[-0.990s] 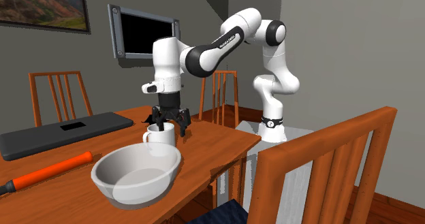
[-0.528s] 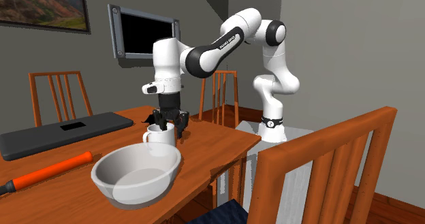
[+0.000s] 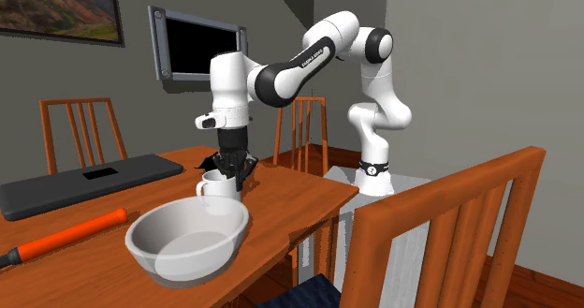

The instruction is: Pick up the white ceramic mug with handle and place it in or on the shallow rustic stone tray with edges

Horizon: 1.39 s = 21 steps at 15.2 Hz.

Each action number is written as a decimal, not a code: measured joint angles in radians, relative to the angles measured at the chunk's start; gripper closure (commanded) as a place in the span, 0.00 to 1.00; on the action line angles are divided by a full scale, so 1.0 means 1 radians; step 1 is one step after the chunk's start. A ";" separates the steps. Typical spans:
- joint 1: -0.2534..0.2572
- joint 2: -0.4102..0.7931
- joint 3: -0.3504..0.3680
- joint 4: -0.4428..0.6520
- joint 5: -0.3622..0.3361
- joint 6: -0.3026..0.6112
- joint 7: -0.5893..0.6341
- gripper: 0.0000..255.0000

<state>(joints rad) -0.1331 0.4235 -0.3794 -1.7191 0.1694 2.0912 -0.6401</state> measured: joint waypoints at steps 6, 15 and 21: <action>0.004 -0.020 -0.004 0.025 -0.010 -0.045 0.008 1.00; 0.006 -0.061 -0.014 0.087 -0.030 -0.144 0.018 1.00; 0.004 -0.077 -0.018 0.150 -0.038 -0.223 0.023 1.00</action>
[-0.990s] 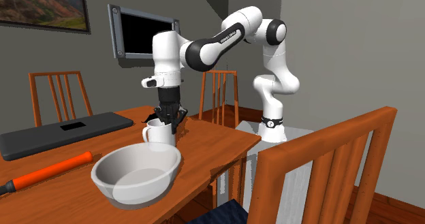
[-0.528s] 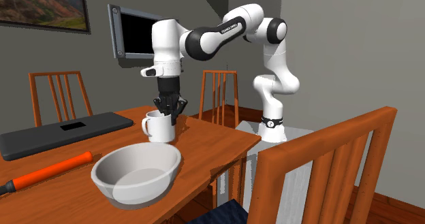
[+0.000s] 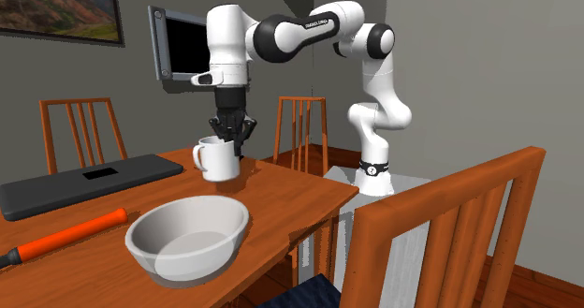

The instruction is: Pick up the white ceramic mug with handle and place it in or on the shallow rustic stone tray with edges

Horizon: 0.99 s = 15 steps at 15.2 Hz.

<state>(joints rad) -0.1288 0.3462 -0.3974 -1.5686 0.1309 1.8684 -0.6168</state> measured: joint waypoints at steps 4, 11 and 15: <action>-0.006 -0.012 -0.005 0.035 -0.005 -0.046 -0.006 1.00; -0.076 -0.080 -0.055 -0.048 -0.022 -0.031 -0.126 1.00; -0.119 -0.127 -0.088 -0.104 -0.036 -0.020 -0.204 1.00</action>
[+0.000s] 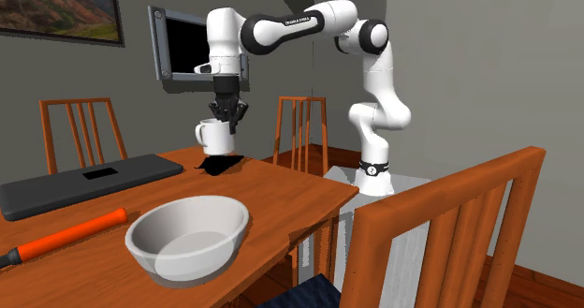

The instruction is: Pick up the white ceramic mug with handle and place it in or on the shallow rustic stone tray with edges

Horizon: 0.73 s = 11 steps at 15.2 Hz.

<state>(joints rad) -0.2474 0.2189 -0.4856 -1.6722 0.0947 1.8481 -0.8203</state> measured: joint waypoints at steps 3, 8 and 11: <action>-0.037 -0.007 -0.024 0.000 0.000 -0.008 -0.061 1.00; -0.104 -0.014 -0.067 0.003 0.003 -0.020 -0.169 1.00; -0.149 -0.008 -0.093 0.009 0.009 -0.024 -0.241 1.00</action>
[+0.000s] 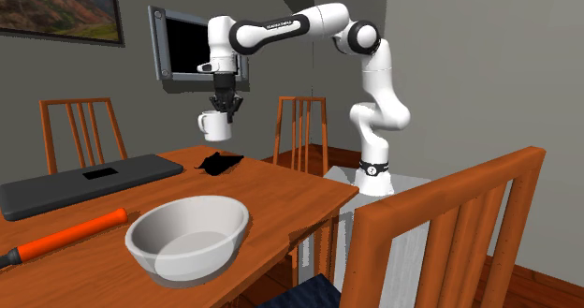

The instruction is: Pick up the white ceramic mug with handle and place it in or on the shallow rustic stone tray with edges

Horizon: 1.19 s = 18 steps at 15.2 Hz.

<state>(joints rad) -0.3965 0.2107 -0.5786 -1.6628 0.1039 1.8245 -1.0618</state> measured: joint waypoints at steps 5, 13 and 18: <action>-0.082 0.049 -0.034 0.065 0.032 -0.027 -0.115 1.00; -0.092 0.061 -0.036 -0.013 0.042 0.058 -0.142 1.00; -0.091 0.077 -0.030 -0.058 0.054 0.117 -0.145 1.00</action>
<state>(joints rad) -0.4874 0.2875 -0.6087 -1.7205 0.1580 1.9410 -1.2072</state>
